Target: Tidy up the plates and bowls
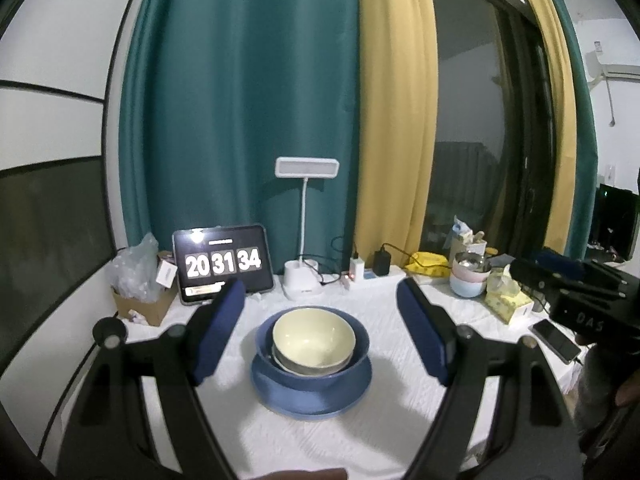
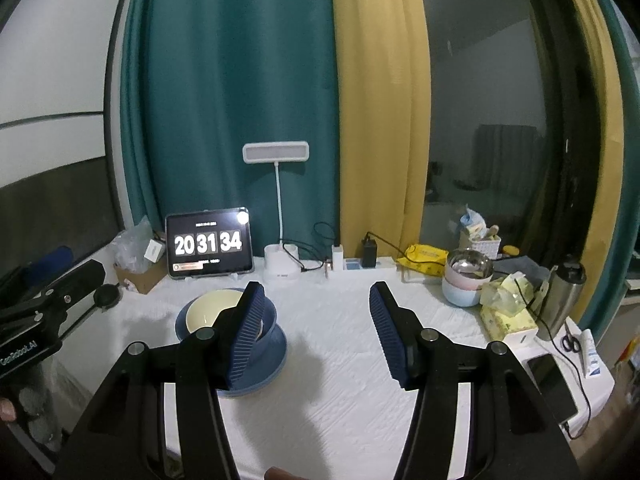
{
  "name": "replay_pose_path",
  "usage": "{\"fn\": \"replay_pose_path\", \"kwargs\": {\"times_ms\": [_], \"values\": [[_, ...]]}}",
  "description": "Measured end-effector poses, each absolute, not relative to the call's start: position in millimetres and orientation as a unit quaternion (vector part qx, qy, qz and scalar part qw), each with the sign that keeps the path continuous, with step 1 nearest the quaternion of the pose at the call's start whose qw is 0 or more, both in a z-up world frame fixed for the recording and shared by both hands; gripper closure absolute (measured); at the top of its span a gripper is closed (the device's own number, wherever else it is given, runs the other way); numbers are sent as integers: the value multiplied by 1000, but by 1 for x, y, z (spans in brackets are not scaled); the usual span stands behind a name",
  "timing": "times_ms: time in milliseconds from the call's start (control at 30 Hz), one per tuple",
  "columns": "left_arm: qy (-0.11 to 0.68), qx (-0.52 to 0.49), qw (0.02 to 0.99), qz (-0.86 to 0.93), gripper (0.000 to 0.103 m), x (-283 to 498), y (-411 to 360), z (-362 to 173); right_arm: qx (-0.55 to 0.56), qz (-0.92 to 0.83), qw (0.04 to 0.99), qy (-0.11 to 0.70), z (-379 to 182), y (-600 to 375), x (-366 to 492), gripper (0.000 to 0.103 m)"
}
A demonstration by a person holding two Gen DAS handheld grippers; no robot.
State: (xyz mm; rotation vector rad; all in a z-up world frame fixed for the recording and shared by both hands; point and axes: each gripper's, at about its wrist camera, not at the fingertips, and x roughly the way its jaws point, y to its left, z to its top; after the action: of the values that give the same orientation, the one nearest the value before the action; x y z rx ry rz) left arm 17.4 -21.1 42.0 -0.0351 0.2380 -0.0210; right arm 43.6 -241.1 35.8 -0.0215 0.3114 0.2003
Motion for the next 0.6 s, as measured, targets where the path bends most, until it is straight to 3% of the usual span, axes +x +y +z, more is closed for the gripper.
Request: {"fn": "replay_pose_path", "kwargs": {"times_ms": [600], "values": [[81, -20, 996, -12, 23, -4, -19, 64, -14, 94, 988, 122, 53, -246, 23, 44]]}}
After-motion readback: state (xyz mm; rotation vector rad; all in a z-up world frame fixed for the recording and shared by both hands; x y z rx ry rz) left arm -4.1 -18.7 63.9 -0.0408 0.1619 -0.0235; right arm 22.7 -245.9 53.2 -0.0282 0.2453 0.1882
